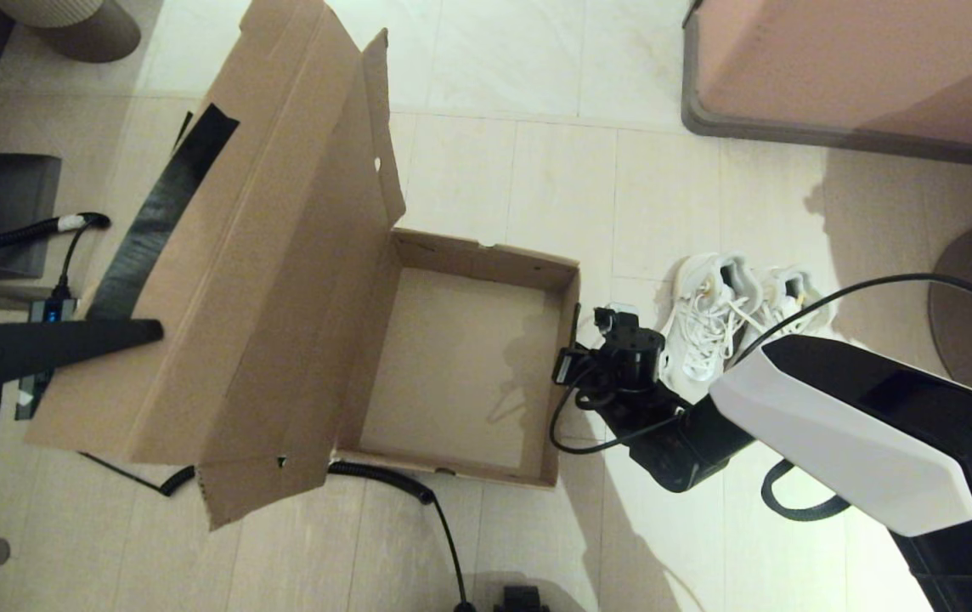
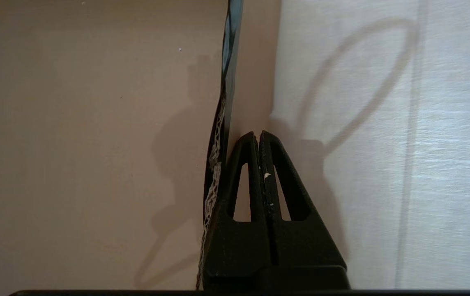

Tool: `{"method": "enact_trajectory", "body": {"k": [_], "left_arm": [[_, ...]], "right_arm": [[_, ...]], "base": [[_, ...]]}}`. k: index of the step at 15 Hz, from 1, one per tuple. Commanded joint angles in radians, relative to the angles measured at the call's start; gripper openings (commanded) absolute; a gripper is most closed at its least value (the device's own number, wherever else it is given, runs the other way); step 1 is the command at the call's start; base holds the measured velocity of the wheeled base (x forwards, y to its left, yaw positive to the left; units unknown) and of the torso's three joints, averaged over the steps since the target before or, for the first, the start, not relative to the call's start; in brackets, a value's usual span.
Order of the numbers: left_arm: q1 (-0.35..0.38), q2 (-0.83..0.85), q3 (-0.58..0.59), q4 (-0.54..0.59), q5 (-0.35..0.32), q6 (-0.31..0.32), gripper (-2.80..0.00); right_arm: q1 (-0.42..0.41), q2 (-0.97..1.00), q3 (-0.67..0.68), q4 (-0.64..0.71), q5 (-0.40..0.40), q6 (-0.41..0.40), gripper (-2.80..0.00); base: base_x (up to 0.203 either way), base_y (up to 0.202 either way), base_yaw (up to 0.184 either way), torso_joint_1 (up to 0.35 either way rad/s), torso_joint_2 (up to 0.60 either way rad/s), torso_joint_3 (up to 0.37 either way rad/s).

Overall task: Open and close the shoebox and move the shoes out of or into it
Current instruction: Close the shoe box

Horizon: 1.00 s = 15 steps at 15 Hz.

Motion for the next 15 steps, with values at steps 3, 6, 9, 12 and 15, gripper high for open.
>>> {"method": "enact_trajectory", "body": {"k": [3, 6, 9, 12, 15], "left_arm": [[-0.04, -0.003, 0.006, 0.001, -0.004, -0.005, 0.0], [-0.047, -0.007, 0.051, 0.004, -0.002, -0.017, 0.0], [-0.05, -0.003, 0.16, -0.016, 0.02, -0.018, 0.0], [-0.053, 0.038, 0.246, -0.119, 0.025, -0.021, 0.0], [-0.07, 0.062, 0.261, -0.165, 0.028, -0.033, 0.0]], "right_arm": [[0.009, 0.005, -0.004, -0.006, -0.002, 0.002, -2.8], [0.009, 0.016, -0.002, -0.006, -0.002, 0.004, -2.8], [0.01, 0.019, 0.008, -0.009, -0.007, 0.007, -2.8], [0.009, 0.014, 0.011, -0.012, -0.021, 0.007, -2.8], [-0.05, -0.11, 0.109, 0.025, -0.099, -0.054, -2.8]], "base": [[0.0, 0.0, 0.0, 0.0, 0.0, 0.0], [0.0, 0.0, 0.0, 0.0, 0.0, 0.0], [0.0, 0.0, 0.0, 0.0, 0.0, 0.0], [0.0, 0.0, 0.0, 0.0, 0.0, 0.0], [0.0, 0.0, 0.0, 0.0, 0.0, 0.0]]}}
